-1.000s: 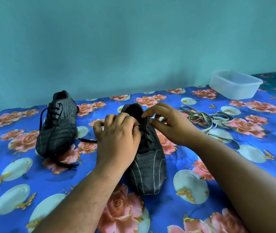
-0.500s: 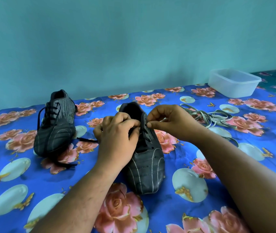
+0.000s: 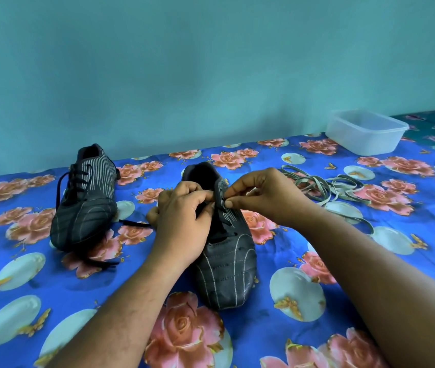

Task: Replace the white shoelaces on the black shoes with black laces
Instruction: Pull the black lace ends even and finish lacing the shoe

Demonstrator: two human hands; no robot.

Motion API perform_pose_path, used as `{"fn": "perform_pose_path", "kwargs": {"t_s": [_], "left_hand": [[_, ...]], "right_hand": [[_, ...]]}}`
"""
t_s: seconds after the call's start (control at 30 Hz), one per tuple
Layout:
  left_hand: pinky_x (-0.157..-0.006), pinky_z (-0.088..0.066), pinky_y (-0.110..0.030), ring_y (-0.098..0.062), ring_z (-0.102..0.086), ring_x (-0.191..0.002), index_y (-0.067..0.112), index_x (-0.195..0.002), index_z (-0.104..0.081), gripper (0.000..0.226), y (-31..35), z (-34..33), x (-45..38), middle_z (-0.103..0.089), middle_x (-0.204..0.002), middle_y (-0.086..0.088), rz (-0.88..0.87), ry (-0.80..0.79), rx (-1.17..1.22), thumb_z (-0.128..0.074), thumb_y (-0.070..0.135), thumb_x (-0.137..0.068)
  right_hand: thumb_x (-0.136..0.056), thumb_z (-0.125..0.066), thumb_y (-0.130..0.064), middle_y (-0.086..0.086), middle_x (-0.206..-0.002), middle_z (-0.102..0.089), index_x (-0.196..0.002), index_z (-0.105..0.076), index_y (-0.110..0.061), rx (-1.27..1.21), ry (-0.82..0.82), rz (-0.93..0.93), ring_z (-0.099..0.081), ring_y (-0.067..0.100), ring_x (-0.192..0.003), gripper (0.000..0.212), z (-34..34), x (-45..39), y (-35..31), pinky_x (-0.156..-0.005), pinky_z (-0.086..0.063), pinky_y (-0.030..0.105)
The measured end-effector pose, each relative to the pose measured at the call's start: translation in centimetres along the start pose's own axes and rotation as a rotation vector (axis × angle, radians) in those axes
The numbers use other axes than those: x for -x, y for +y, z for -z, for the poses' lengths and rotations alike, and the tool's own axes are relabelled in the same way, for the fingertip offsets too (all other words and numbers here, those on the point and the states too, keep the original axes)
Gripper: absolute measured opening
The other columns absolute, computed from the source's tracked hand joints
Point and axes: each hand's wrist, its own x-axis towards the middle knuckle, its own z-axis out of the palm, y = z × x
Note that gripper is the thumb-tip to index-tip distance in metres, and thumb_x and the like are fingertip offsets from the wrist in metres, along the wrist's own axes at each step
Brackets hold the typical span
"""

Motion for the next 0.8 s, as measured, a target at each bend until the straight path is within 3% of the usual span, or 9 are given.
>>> {"fn": "perform_pose_path", "kwargs": {"t_s": [0.07,0.17,0.3,0.43,0.53,0.63,0.67,0.73,0.8], "left_hand": [[-0.096,-0.030,-0.045,-0.020,-0.042,-0.110,0.038,-0.102,-0.077,0.014,0.0,0.1,0.1,-0.056,-0.110,0.020,0.011,0.020,-0.005,-0.070,0.030,-0.093],[-0.095,-0.031,-0.045,-0.020,-0.043,-0.111,0.036,-0.098,-0.077,0.010,-0.1,0.2,0.1,-0.057,-0.109,0.021,0.021,0.042,-0.001,-0.072,0.031,-0.091],[-0.092,-0.024,-0.039,-0.014,-0.043,-0.116,0.040,-0.101,-0.074,0.011,0.0,0.5,0.2,-0.058,-0.113,0.026,-0.033,0.039,0.084,-0.073,0.038,-0.090],[-0.112,-0.034,-0.051,-0.011,-0.044,-0.133,0.053,-0.127,-0.056,0.052,-1.6,1.0,0.1,-0.043,-0.135,0.023,-0.070,-0.101,0.245,-0.062,0.069,-0.078],[-0.114,-0.039,-0.051,-0.009,-0.041,-0.136,0.050,-0.141,-0.043,0.075,-3.1,1.1,0.0,-0.034,-0.142,0.015,-0.062,-0.180,0.247,-0.062,0.074,-0.073],[-0.117,-0.038,-0.033,0.018,-0.038,-0.124,0.039,-0.151,-0.036,0.090,-3.3,1.7,0.2,-0.034,-0.142,0.011,-0.018,-0.275,0.276,-0.063,0.078,-0.075],[-0.118,-0.036,-0.033,0.019,-0.040,-0.122,0.038,-0.153,-0.032,0.096,-3.4,1.8,0.3,-0.034,-0.142,0.010,0.002,-0.305,0.270,-0.061,0.080,-0.072],[-0.120,-0.032,-0.042,0.005,-0.045,-0.127,0.043,-0.154,-0.025,0.106,-3.8,2.2,0.3,-0.034,-0.146,0.010,0.035,-0.347,0.203,-0.058,0.090,-0.066],[-0.121,-0.029,-0.047,-0.004,-0.044,-0.131,0.047,-0.154,-0.019,0.114,-4.2,2.6,0.1,-0.031,-0.149,0.013,0.052,-0.398,0.158,-0.054,0.094,-0.056]], "right_hand": [[-0.081,-0.086,-0.023,-0.013,-0.081,-0.076,-0.088,-0.081,-0.026,-0.016,0.014,0.002,-0.064,0.003,-0.070,0.009,-0.3,-0.1,0.0,-0.076,-0.053,0.025],[-0.083,-0.084,-0.019,-0.011,-0.082,-0.076,-0.087,-0.080,-0.025,-0.027,0.020,0.045,-0.063,0.001,-0.069,0.007,-0.5,0.0,0.0,-0.071,-0.051,0.018],[-0.089,-0.078,-0.018,-0.001,-0.087,-0.074,-0.089,-0.076,-0.016,-0.122,-0.020,-0.010,-0.063,0.003,-0.076,0.002,-0.2,-0.1,0.3,-0.076,-0.050,0.021],[-0.095,-0.069,-0.010,0.008,-0.092,-0.075,-0.092,-0.071,-0.013,-0.294,-0.091,-0.113,-0.063,0.013,-0.084,0.004,1.1,-0.1,1.3,-0.081,-0.051,0.033],[-0.098,-0.062,-0.009,0.015,-0.103,-0.075,-0.093,-0.068,-0.015,-0.379,-0.075,-0.156,-0.063,0.017,-0.088,0.011,2.1,-0.4,2.0,-0.084,-0.054,0.037],[-0.100,-0.056,-0.010,0.011,-0.098,-0.075,-0.092,-0.064,-0.016,-0.528,0.104,-0.229,-0.065,0.018,-0.080,0.012,2.8,-0.7,2.3,-0.079,-0.056,0.038],[-0.100,-0.056,-0.012,0.007,-0.094,-0.075,-0.092,-0.063,-0.016,-0.574,0.199,-0.262,-0.064,0.017,-0.076,0.012,3.1,-0.8,2.5,-0.077,-0.057,0.038],[-0.102,-0.055,-0.016,0.005,-0.091,-0.076,-0.097,-0.061,-0.014,-0.612,0.409,-0.342,-0.063,0.017,-0.066,0.008,3.8,-1.2,3.3,-0.069,-0.057,0.036],[-0.103,-0.053,-0.021,0.007,-0.093,-0.077,-0.103,-0.059,-0.012,-0.499,0.586,-0.411,-0.062,0.016,-0.059,0.010,4.5,-1.7,4.6,-0.058,-0.055,0.032]]}}
